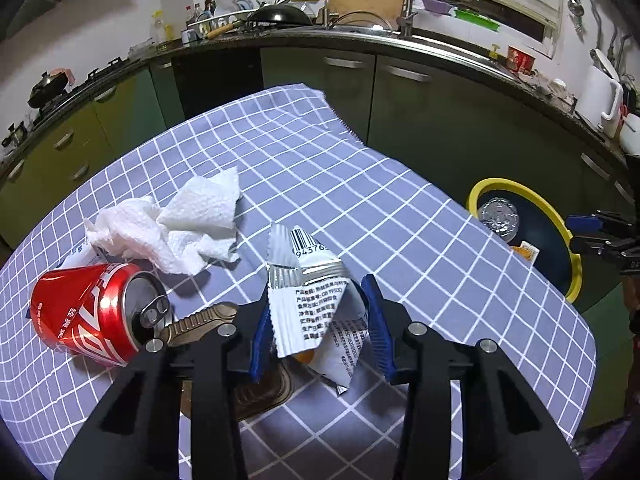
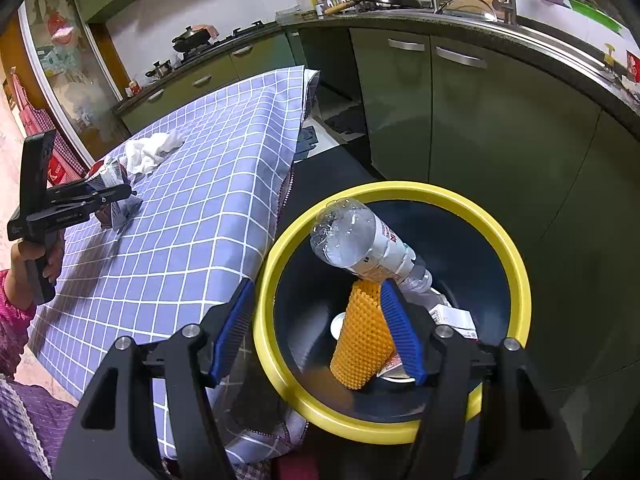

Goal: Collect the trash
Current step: 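Grasp the crumpled printed paper with the left gripper, then carry the printed paper over the bin and open the left gripper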

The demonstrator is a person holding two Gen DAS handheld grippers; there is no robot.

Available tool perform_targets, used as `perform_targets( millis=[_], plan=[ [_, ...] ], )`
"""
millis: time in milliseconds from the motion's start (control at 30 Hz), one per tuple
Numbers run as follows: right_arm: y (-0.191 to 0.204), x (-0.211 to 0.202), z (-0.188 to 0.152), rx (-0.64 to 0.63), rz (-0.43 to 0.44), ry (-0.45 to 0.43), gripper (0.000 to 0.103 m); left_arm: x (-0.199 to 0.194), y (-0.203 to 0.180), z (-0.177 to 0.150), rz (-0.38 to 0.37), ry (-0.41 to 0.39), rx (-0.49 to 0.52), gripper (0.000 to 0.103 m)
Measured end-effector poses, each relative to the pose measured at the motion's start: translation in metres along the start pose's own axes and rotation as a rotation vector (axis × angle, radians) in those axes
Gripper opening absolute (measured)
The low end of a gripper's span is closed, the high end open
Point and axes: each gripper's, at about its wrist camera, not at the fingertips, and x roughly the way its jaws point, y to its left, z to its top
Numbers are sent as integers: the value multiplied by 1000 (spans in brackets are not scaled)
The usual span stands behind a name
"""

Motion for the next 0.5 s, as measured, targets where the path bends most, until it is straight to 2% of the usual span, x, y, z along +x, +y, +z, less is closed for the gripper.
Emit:
perform_targets(
  millis=[267,500],
  plan=[
    [0,-15,2,-2,-14,-37,62,-26,-34,12,-49,-49,68,41],
    [-19,-47,-2,41,-82,-109,62,-39,-107,36,-178,-83,211,41]
  ],
)
